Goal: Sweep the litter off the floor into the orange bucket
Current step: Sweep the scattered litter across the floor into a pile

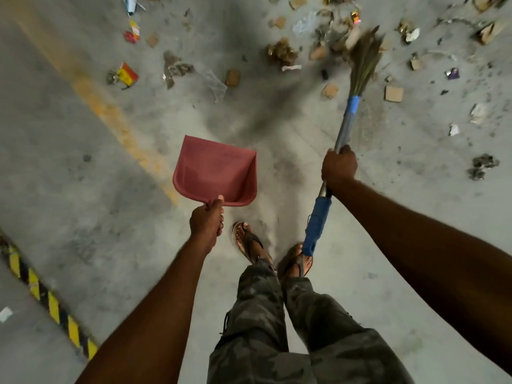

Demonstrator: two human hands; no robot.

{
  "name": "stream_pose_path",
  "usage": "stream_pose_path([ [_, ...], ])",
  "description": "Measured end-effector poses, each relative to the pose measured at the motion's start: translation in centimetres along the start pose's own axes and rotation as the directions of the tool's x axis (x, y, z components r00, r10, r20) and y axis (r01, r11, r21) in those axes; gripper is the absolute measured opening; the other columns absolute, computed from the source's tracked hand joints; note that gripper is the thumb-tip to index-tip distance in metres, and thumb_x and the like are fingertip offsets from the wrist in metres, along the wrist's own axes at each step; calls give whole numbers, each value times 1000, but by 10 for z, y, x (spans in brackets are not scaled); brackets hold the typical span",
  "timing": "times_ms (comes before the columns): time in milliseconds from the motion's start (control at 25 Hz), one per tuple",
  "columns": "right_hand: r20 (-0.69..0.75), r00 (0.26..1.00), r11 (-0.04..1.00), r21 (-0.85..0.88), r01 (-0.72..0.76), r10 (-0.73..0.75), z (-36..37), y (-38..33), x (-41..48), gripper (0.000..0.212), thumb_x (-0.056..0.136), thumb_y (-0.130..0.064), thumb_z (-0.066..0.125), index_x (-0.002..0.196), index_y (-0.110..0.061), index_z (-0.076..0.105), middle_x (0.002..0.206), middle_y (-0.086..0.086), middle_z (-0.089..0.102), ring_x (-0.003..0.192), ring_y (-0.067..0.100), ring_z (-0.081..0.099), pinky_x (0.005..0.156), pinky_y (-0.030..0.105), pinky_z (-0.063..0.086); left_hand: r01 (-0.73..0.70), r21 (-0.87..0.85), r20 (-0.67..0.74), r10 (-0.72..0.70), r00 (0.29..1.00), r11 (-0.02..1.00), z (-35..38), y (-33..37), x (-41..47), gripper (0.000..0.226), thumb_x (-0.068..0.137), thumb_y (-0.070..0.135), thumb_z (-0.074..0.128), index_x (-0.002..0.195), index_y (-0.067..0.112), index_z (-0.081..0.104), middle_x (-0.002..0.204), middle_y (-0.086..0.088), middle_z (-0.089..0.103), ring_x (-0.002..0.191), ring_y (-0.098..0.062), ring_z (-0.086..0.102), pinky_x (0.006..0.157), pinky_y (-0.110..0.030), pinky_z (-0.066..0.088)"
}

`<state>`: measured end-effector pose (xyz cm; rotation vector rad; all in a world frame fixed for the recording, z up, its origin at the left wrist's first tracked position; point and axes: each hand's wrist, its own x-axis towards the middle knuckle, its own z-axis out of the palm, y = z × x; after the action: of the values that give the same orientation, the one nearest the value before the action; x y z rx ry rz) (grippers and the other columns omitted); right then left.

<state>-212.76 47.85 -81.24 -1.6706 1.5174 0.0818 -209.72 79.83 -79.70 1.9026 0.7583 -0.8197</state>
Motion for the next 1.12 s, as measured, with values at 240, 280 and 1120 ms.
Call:
stream_pose_path([
  [240, 166, 970, 984, -8, 180, -176, 6, -1, -49, 45, 92, -38, 51, 135, -23, 52, 96, 8, 66, 78, 31, 67, 72, 55, 62, -31, -6, 0, 31, 1000, 999, -22, 30, 13, 41, 98, 43, 67, 78, 8, 65, 57, -2, 57, 44, -15, 48, 45, -25, 39],
  [280, 248, 947, 973, -57, 223, -202, 14, -3, -62, 48, 94, -36, 53, 141, -26, 50, 97, 9, 66, 77, 31, 67, 72, 54, 62, -24, -15, -13, 24, 1000, 1000, -28, 29, 14, 41, 98, 43, 67, 77, 7, 65, 56, -2, 57, 44, -15, 47, 45, -25, 38],
  [1120, 254, 928, 910, -247, 334, -271, 142, -127, -98, 36, 104, -26, 50, 137, -13, 49, 107, 11, 66, 74, 23, 58, 57, 27, 43, 50, -163, -55, -59, 997, 985, -123, 66, 88, 40, 98, 43, 68, 81, 6, 65, 61, -4, 56, 45, -15, 47, 43, -23, 37],
])
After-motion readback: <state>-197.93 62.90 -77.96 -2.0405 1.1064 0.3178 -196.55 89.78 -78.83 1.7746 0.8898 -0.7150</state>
